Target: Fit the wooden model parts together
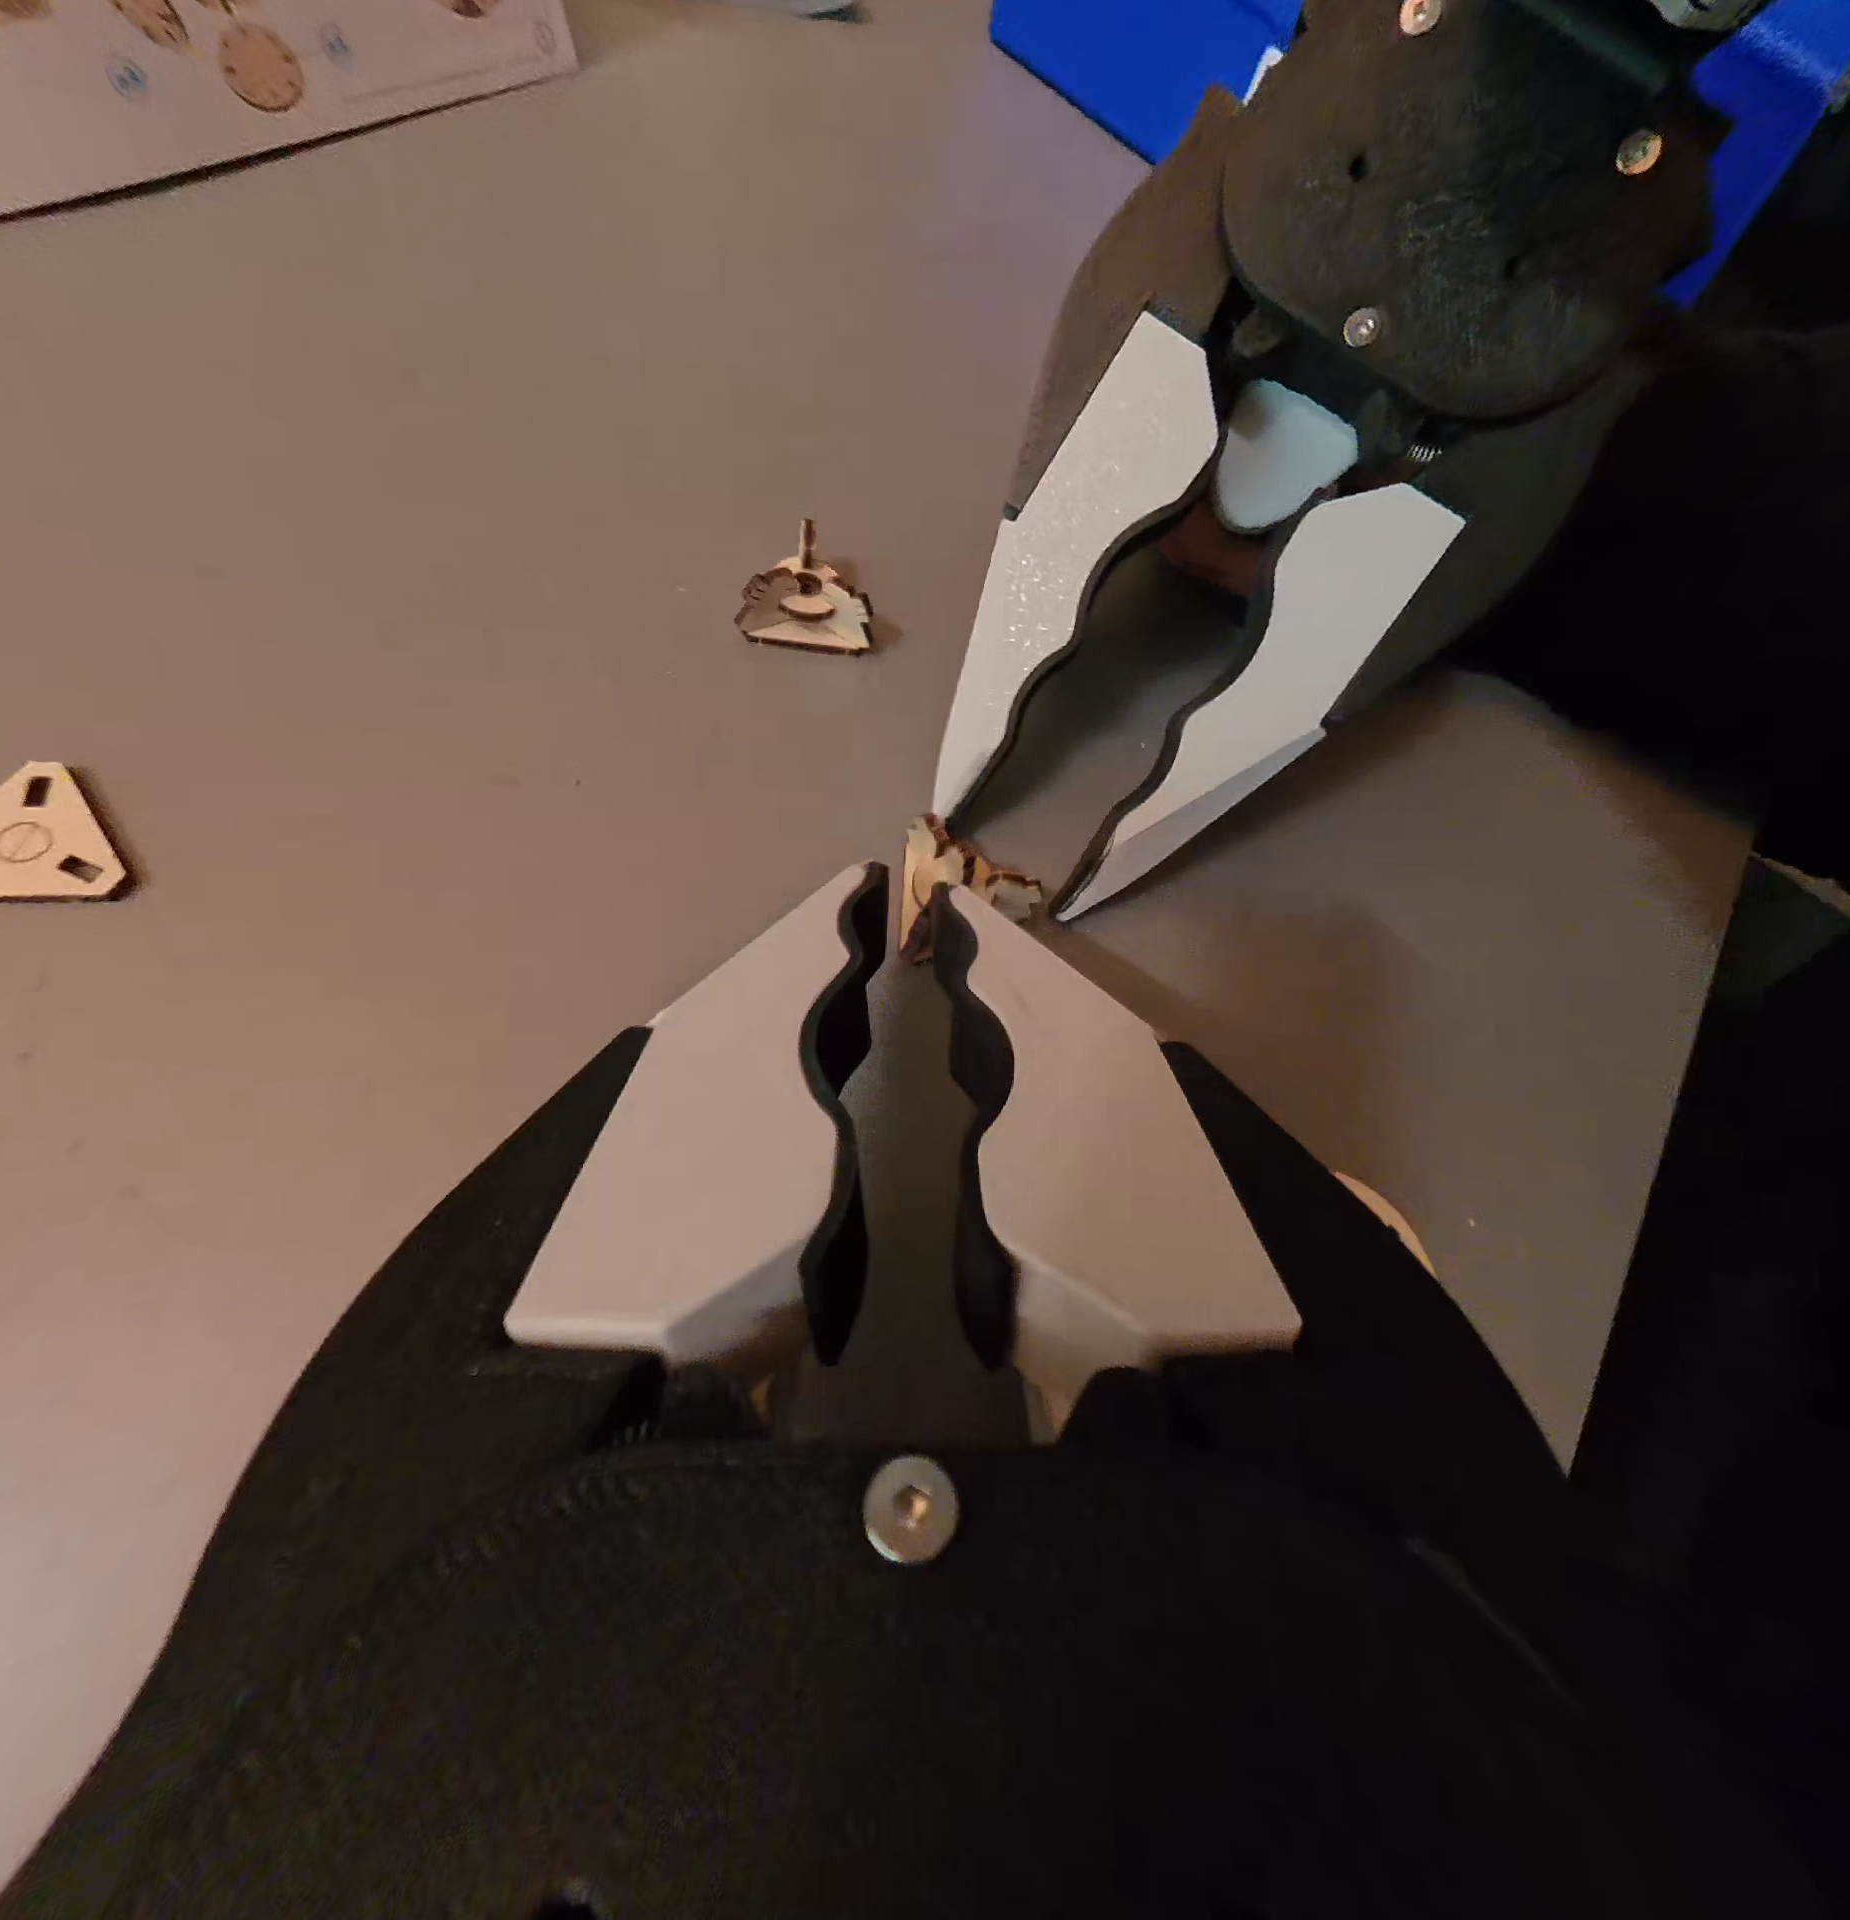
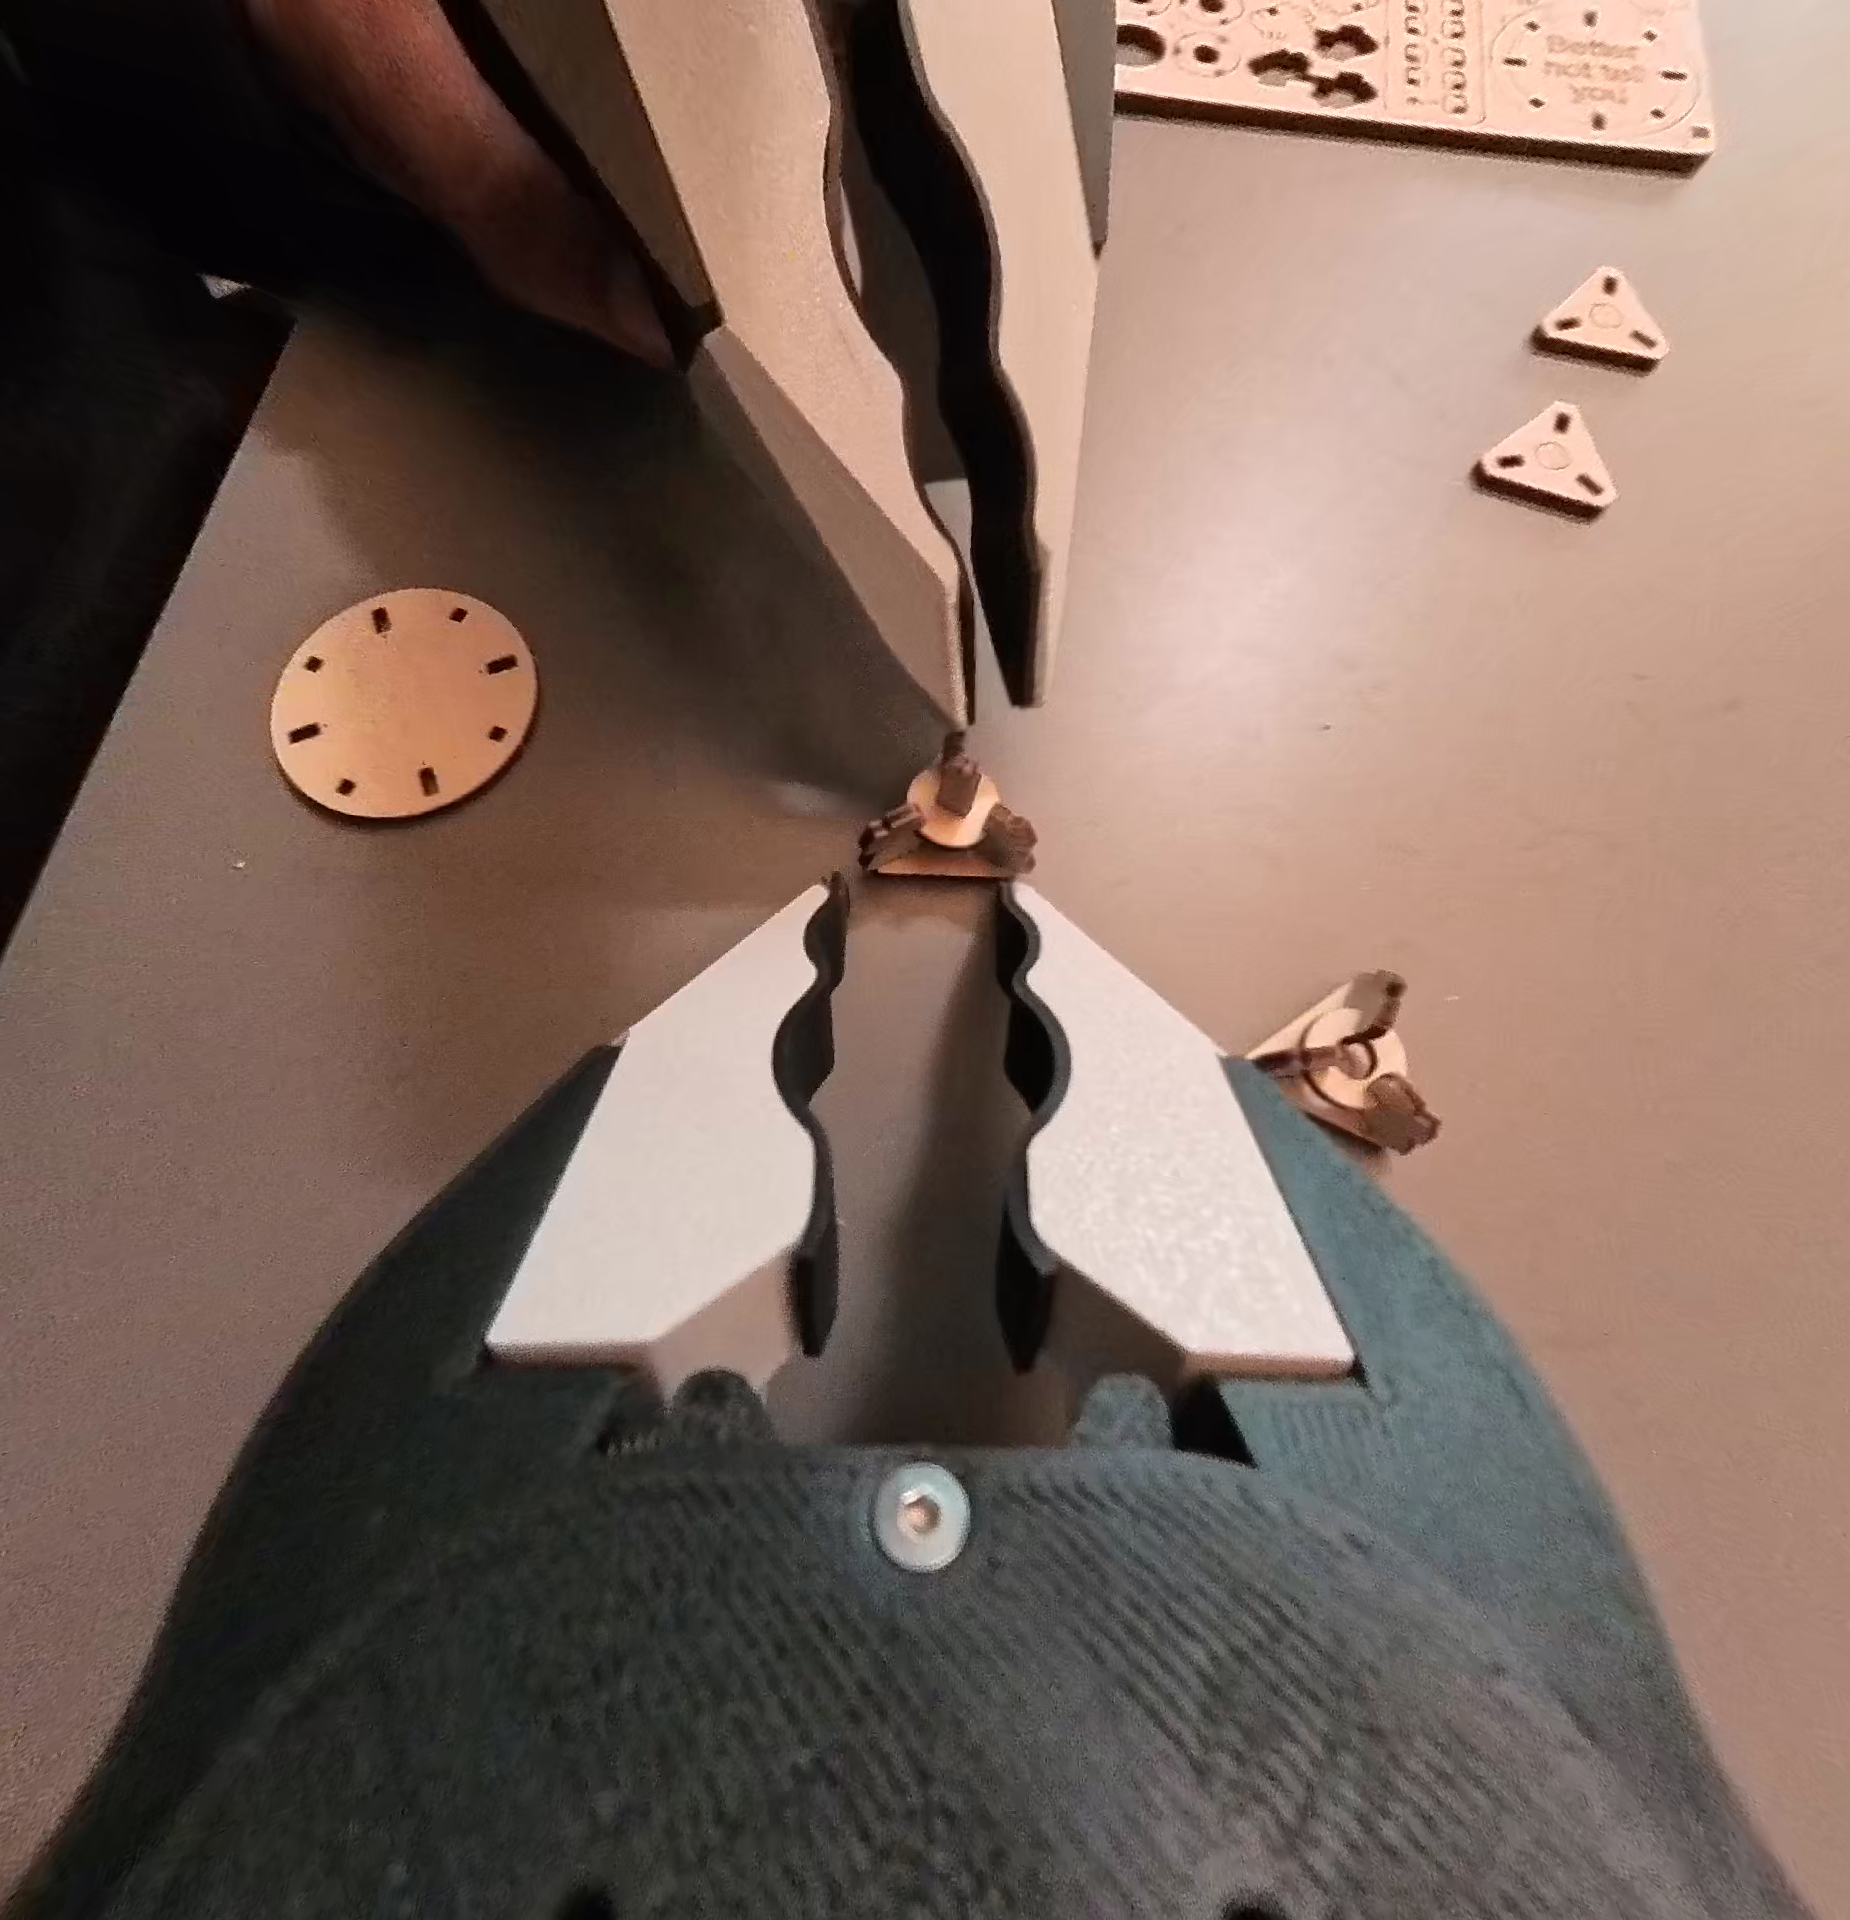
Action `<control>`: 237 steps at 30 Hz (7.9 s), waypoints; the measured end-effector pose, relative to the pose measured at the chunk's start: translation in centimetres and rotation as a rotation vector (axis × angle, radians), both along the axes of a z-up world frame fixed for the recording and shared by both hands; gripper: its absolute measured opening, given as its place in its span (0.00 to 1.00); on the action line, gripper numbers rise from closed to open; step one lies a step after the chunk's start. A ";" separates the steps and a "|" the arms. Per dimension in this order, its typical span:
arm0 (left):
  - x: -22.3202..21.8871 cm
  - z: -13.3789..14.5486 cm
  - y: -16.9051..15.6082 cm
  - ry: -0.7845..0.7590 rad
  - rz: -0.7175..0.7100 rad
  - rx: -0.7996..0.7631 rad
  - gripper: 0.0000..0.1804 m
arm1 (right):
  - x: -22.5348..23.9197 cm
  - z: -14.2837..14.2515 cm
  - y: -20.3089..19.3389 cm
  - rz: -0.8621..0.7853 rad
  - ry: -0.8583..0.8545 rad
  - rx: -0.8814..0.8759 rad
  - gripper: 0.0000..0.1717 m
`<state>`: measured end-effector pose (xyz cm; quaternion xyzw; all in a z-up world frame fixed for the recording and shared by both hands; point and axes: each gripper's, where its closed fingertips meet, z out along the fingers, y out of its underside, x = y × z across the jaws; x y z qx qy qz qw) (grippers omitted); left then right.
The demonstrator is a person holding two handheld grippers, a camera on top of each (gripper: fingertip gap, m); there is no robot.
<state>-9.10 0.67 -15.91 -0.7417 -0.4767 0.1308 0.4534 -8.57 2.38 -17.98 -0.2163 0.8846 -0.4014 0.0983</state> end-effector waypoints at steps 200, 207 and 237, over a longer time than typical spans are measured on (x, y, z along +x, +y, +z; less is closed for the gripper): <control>1.6 -1.1 0.1 -0.074 0.016 -0.020 0.17 | -0.3 1.5 -2.7 -0.414 0.008 -0.080 0.00; 1.6 -1.1 0.1 -0.074 0.019 -0.019 0.17 | -0.2 1.9 -2.4 -0.404 0.022 -0.080 0.00; 1.6 -1.1 0.0 -0.073 0.032 -0.020 0.16 | -0.9 3.9 -2.2 -0.425 0.104 -0.169 0.00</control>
